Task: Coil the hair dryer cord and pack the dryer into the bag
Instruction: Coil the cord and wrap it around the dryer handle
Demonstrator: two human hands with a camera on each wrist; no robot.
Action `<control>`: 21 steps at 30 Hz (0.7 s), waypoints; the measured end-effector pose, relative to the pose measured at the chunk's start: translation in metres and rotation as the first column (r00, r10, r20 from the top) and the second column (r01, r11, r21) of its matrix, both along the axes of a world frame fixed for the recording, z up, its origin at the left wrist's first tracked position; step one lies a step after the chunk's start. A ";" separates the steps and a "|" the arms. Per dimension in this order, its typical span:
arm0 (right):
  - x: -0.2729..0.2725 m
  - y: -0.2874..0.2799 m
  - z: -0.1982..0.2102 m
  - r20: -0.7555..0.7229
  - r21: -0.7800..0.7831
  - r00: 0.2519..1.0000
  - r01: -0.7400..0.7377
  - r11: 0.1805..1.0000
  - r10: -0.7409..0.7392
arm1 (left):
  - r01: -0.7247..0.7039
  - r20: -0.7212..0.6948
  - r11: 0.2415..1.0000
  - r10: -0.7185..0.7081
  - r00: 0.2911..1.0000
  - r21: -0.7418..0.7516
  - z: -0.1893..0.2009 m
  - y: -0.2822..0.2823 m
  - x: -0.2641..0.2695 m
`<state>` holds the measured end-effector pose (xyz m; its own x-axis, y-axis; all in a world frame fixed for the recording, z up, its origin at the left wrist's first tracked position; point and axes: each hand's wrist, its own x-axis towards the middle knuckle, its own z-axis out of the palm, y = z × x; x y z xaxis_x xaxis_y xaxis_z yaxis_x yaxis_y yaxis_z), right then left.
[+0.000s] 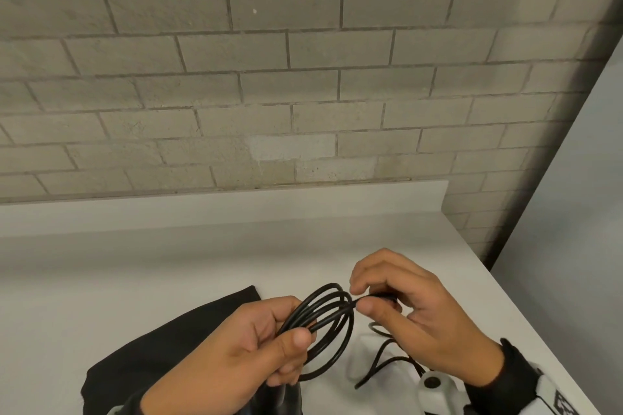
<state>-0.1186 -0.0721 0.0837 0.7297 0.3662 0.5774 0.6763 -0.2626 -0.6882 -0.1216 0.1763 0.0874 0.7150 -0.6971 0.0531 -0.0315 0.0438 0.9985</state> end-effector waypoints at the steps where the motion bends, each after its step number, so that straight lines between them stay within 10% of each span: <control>1: 0.001 0.001 0.001 0.038 0.000 0.999 0.018 1.000 -0.018 | 0.005 -0.001 1.000 -0.005 1.000 0.022 0.001 -0.001 -0.001; 7: 0.009 0.009 0.015 0.147 0.078 0.986 0.068 0.995 -0.079 | 0.117 -0.010 0.990 -0.116 0.993 0.079 0.011 -0.008 -0.004; 13: 0.016 0.031 0.002 -0.229 0.237 0.972 0.002 0.972 0.053 | 0.175 -0.028 0.985 -0.175 0.984 -0.006 0.007 -0.009 -0.005; 21: 0.001 0.030 -0.006 -0.435 0.150 0.889 -0.083 0.985 0.141 | -0.204 0.014 0.968 0.208 0.978 -0.149 -0.006 -0.006 -0.006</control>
<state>-0.1181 -0.0422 0.0778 0.8781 0.4078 0.2504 0.3141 -0.0964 -0.9445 -0.1271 0.1699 0.0815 0.8388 -0.5182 0.1669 -0.0845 0.1789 0.9802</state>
